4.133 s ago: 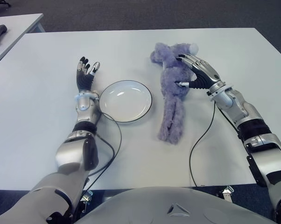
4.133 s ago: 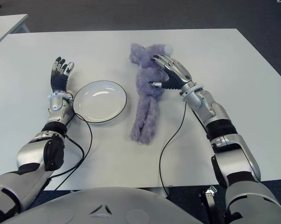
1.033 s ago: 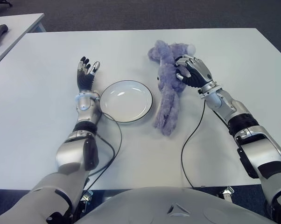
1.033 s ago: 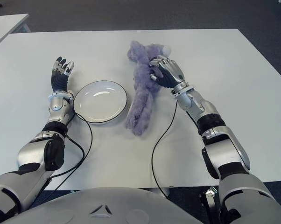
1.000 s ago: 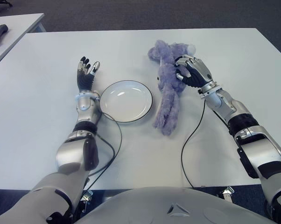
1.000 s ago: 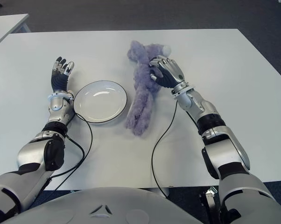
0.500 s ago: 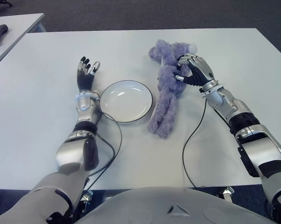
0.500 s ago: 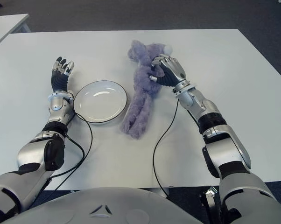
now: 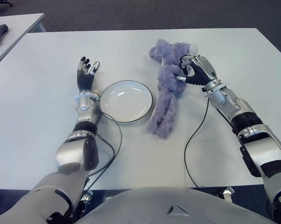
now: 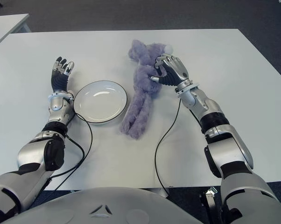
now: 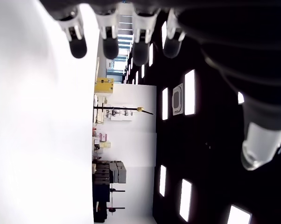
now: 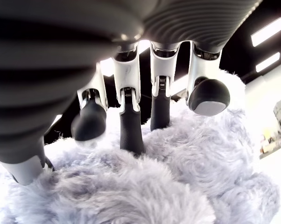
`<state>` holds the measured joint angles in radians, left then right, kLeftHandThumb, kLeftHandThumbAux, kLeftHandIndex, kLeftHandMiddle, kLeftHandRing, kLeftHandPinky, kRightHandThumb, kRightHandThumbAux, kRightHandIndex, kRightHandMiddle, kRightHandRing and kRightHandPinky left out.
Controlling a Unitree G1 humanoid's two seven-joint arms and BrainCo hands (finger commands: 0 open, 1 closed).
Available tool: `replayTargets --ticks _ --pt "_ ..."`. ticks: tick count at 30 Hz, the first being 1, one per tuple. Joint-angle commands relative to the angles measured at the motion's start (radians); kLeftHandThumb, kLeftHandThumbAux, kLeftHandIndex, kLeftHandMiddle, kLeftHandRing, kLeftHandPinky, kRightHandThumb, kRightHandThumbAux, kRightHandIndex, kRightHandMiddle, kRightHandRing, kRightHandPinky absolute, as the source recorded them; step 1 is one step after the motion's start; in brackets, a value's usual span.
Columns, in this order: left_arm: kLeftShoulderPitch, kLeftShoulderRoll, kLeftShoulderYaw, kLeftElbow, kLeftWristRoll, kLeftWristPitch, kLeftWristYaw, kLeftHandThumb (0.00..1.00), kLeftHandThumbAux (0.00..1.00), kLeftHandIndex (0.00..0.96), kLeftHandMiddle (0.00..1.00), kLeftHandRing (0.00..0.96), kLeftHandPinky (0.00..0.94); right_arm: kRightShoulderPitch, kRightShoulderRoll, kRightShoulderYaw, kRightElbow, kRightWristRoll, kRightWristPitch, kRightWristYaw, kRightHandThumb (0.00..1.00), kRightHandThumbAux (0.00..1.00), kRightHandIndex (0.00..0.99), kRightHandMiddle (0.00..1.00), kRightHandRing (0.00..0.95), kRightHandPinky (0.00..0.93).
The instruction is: Put the doll into the plate.
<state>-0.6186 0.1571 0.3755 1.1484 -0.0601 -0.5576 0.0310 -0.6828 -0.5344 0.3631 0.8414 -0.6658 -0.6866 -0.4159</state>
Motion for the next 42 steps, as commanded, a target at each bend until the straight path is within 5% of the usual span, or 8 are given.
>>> replayTargets --ticks 1,3,7,20,23,27,42 --pt "0.262 -0.119 0.02 0.161 -0.032 0.04 0.023 0.0 0.561 0.038 0.102 0.049 0.0 0.005 -0.011 0.02 0.027 -0.038 -0.003 -0.008 0.319 0.622 0.511 0.625 0.598 0.571" --pt "0.262 -0.118 0.021 0.162 -0.033 0.04 0.019 0.0 0.563 0.037 0.101 0.048 0.0 0.009 -0.012 0.017 0.019 -0.037 0.008 -0.006 0.272 0.539 0.295 0.351 0.387 0.425" --pt "0.263 -0.118 0.02 0.162 -0.032 0.038 0.018 0.0 0.564 0.036 0.099 0.049 0.0 0.014 -0.016 0.019 0.0 -0.045 0.025 -0.003 0.225 0.474 0.204 0.233 0.297 0.358" --pt "0.26 -0.12 0.026 0.163 -0.038 0.042 0.021 0.0 0.573 0.039 0.101 0.051 0.0 0.014 -0.025 0.026 -0.033 -0.079 0.043 0.006 0.246 0.435 0.117 0.156 0.207 0.246" --pt "0.258 -0.12 0.03 0.162 -0.042 0.043 0.022 0.0 0.572 0.041 0.102 0.052 0.0 0.016 -0.03 0.027 -0.041 -0.079 0.051 0.024 0.252 0.427 0.078 0.105 0.118 0.093" --pt "0.259 -0.121 0.029 0.162 -0.041 0.039 0.02 0.0 0.572 0.042 0.102 0.054 0.0 0.017 -0.033 0.029 -0.043 -0.081 0.059 0.034 0.248 0.431 0.042 0.051 0.048 0.011" --pt "0.26 -0.116 0.022 0.163 -0.032 0.042 0.017 0.0 0.565 0.038 0.098 0.045 0.0 0.013 -0.039 0.039 -0.035 -0.104 0.05 0.018 0.251 0.441 0.0 0.0 0.0 0.0"
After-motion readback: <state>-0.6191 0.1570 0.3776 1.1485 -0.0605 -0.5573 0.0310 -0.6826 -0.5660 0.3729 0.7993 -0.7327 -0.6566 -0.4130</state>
